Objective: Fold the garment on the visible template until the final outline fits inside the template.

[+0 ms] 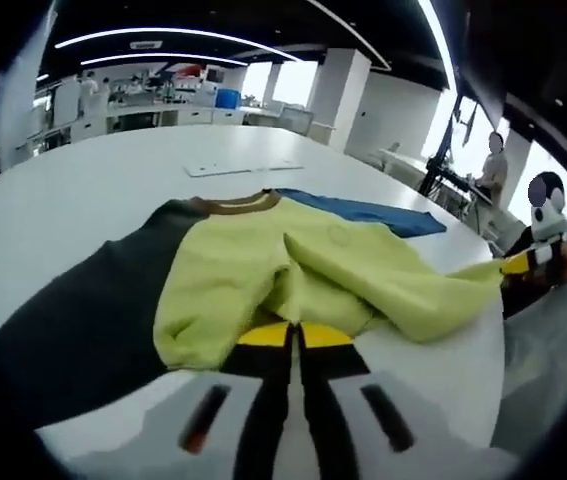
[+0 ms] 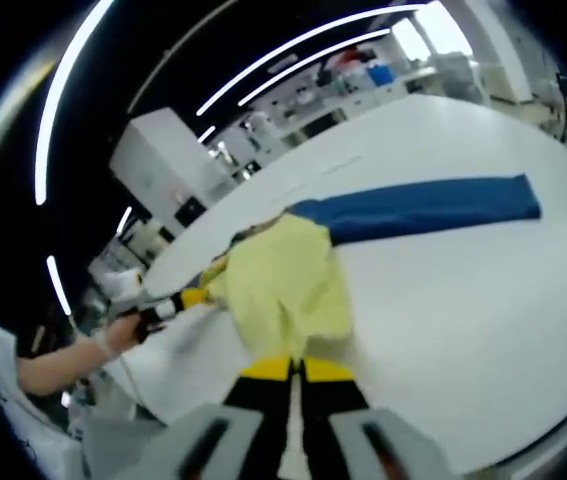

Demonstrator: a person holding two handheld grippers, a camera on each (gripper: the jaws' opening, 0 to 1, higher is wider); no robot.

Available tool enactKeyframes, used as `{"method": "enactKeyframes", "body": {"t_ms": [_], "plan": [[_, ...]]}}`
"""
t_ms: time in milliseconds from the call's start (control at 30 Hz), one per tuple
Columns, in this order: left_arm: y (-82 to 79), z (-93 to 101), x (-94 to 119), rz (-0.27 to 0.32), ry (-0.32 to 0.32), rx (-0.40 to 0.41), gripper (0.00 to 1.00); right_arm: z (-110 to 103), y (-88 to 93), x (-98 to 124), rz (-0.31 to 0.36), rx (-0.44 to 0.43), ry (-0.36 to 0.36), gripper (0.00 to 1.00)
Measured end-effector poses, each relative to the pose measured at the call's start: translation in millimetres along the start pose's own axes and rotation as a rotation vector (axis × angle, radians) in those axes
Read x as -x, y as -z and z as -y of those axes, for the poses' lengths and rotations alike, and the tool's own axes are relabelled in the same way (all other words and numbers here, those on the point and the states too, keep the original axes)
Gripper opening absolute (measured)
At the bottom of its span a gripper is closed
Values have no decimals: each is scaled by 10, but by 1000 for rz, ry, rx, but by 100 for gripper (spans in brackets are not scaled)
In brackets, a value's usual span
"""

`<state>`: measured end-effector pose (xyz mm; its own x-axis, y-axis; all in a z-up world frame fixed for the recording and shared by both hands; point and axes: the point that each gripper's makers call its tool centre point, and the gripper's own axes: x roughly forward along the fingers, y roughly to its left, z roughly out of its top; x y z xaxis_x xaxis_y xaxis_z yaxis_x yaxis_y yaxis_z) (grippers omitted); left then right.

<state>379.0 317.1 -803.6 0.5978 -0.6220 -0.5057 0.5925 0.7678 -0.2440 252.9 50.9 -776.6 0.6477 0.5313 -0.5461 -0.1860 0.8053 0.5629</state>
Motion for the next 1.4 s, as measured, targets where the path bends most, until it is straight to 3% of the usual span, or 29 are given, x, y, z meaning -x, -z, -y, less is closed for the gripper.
{"method": "enactKeyframes", "body": {"t_ms": [233, 500, 767, 967, 1233, 1400], "plan": [[12, 25, 144, -10, 12, 42, 0, -2, -25, 8, 7, 0, -4, 0], [160, 37, 363, -57, 11, 122, 0, 53, -67, 55, -2, 14, 7, 0], [420, -100, 758, -104, -26, 190, 0, 110, -30, 101, -24, 22, 11, 0], [685, 34, 1067, -149, -27, 230, 0, 174, 97, 141, -87, 20, 13, 0], [1041, 201, 1295, -190, -30, 300, 0, 228, 320, 175, -160, 15, 10, 0], [1225, 311, 1377, -224, -41, 275, 0, 256, 417, 181, -199, 9, 6, 0]]}}
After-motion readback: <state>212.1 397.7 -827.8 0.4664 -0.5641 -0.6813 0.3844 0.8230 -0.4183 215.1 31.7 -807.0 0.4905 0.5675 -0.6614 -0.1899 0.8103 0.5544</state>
